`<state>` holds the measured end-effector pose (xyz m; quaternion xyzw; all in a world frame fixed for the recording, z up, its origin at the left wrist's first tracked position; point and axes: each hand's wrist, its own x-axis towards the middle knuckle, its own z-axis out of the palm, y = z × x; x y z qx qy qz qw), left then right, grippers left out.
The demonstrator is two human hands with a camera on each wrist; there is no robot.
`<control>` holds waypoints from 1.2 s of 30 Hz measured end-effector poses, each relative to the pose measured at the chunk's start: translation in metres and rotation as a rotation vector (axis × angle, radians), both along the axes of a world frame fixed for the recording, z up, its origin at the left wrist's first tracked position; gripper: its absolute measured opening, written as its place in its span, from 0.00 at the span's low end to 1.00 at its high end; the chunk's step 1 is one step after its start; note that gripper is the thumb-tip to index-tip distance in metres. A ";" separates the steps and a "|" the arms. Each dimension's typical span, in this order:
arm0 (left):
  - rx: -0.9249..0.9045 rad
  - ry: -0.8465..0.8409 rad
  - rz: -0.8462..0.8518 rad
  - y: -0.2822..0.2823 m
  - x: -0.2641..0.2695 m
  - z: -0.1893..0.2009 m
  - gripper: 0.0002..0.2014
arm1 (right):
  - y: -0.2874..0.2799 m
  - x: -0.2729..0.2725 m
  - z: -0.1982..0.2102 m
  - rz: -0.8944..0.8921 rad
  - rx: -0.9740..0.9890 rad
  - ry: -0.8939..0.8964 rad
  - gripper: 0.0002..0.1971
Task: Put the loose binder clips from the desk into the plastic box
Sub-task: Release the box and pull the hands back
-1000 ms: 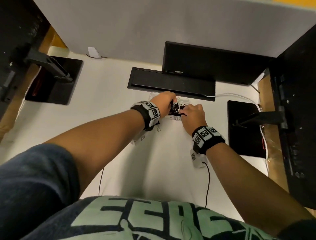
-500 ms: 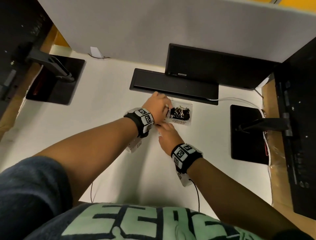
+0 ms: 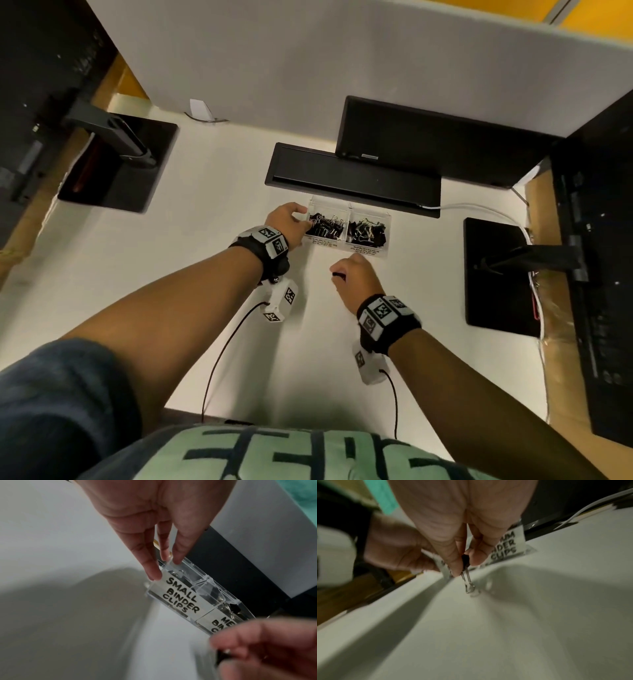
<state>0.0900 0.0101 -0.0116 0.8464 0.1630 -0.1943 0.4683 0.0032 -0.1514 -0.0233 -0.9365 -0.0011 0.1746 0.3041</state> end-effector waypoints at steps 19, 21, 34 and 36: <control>-0.078 0.127 -0.028 -0.009 0.017 0.020 0.16 | -0.054 0.079 0.014 -0.421 0.071 -0.232 0.11; -0.102 0.149 0.008 -0.011 0.024 0.022 0.12 | -0.061 0.086 0.011 -0.588 0.094 -0.139 0.14; -0.188 0.184 0.120 -0.011 0.046 0.019 0.21 | -0.071 0.101 0.015 -0.561 0.396 0.078 0.15; -0.203 0.141 0.126 -0.011 0.042 0.025 0.22 | -0.074 0.097 0.020 -0.549 0.430 0.050 0.16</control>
